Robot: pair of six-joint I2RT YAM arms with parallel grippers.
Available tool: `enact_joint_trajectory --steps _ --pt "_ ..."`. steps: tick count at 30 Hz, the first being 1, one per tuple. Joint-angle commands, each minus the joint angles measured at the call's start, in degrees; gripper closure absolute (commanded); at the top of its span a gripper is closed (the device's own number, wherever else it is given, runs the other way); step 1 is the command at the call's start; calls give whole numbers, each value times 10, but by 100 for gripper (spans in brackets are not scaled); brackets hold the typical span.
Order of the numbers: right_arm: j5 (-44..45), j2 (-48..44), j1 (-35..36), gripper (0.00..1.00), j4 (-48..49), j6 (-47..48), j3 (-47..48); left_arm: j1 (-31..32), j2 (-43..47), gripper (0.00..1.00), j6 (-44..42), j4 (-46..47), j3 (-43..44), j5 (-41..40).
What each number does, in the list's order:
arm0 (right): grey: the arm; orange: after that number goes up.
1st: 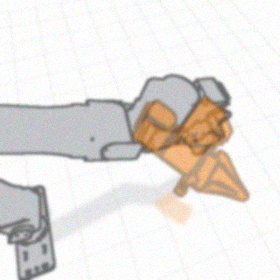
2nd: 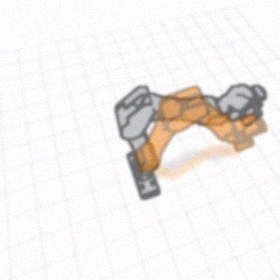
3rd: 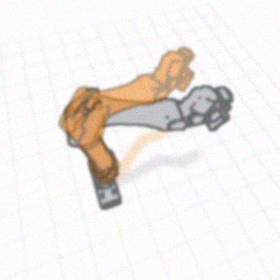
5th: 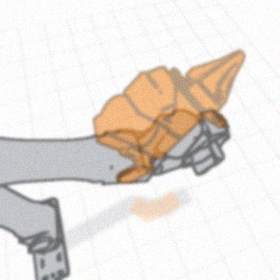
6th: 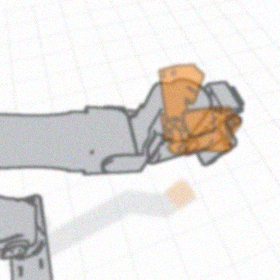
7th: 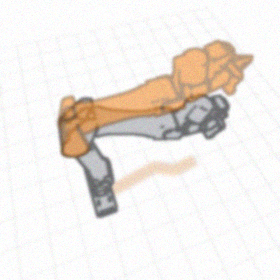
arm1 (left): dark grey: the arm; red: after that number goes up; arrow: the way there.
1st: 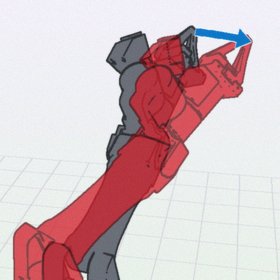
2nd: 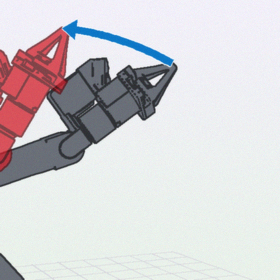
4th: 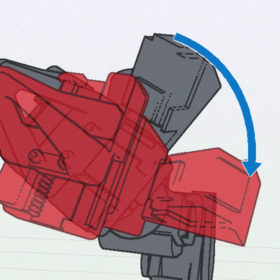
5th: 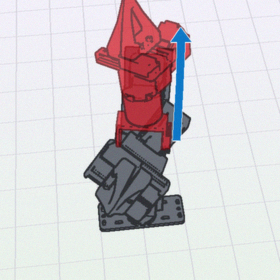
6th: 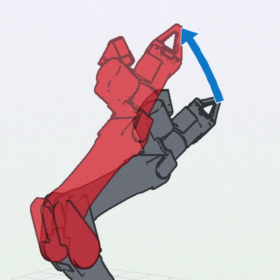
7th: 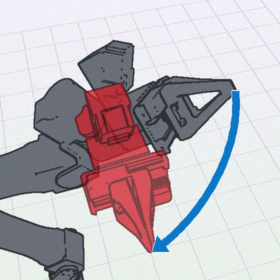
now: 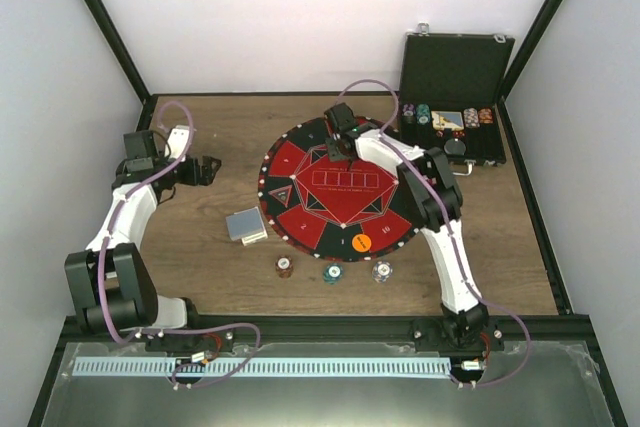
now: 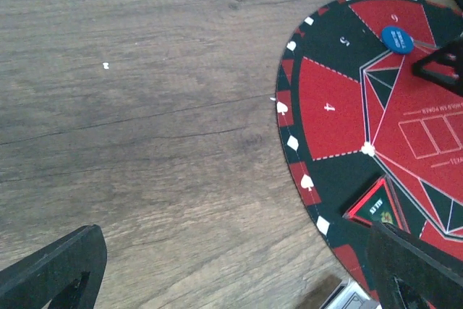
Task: Distribute texas hold em gaming equipment
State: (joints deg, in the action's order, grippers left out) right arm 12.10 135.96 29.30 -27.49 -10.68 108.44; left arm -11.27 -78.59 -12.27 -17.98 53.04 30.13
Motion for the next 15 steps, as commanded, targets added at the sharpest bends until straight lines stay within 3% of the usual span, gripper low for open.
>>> enact_joint_trajectory --steps 1,8,15 --pt "-5 -135 24 48 -24 -26 -124 -3 -4 0 -53 -53 34 17" --pt "-2 -334 133 44 -13 -104 -413 -5 -32 0 -160 -173 88 16" --pt "15 -426 222 45 -47 -173 -526 -5 -42 0 -153 -161 81 21"
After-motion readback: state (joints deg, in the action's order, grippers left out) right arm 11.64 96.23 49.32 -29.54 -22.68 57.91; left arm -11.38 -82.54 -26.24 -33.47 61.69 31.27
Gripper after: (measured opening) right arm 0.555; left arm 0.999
